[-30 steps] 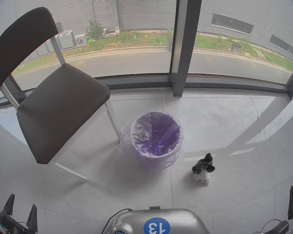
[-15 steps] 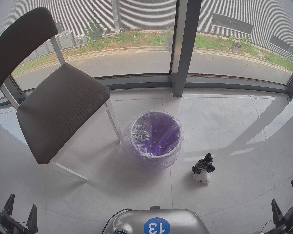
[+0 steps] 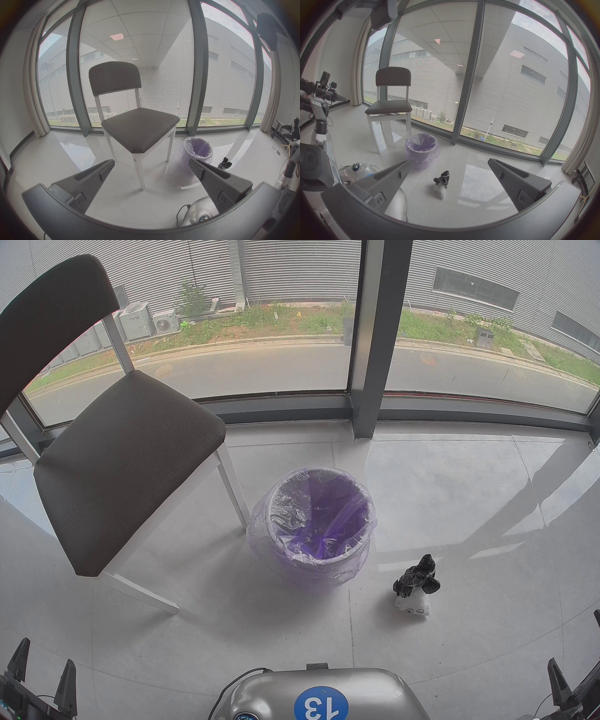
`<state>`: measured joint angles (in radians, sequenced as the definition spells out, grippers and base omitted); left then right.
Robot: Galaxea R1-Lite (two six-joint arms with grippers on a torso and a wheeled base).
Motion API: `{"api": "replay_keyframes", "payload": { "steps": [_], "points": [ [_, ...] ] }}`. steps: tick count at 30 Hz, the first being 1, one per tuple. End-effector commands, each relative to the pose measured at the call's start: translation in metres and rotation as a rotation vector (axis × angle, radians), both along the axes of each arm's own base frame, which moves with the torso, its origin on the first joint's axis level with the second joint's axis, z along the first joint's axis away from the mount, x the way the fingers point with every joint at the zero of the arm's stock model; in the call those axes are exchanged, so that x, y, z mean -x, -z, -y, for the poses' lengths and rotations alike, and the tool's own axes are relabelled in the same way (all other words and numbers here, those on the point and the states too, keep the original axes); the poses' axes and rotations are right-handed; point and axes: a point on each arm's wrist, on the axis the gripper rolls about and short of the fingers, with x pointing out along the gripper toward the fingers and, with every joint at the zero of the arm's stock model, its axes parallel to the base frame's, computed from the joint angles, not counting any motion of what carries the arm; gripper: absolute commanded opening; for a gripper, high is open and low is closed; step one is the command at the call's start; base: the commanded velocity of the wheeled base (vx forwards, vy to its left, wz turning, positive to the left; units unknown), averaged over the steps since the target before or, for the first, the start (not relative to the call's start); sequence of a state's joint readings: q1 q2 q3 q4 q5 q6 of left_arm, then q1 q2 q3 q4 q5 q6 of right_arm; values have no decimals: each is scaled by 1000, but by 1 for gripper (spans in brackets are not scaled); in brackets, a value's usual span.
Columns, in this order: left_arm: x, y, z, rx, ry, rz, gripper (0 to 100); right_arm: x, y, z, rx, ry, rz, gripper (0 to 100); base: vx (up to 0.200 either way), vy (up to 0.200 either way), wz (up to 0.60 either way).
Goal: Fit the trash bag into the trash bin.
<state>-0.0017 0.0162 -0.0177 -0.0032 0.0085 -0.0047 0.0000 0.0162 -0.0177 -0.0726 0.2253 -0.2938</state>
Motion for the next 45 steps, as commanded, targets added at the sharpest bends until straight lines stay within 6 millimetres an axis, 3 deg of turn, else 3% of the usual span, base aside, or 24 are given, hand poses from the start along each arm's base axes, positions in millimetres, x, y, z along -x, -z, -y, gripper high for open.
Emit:
{"api": "replay_keyframes", "payload": {
  "steps": [1,18,45],
  "points": [
    [0,5,0,0,-1,-2,100,0,5,0,-15,3,-7,100,0,0,0],
    [0,5,0,0,-1,-3,100,-1,12,3,-271,137,-111,100,0,0,0],
    [0,5,0,0,-1,-3,100,-1,11,3,-232,130,-103,100,0,0,0]
  ]
}}
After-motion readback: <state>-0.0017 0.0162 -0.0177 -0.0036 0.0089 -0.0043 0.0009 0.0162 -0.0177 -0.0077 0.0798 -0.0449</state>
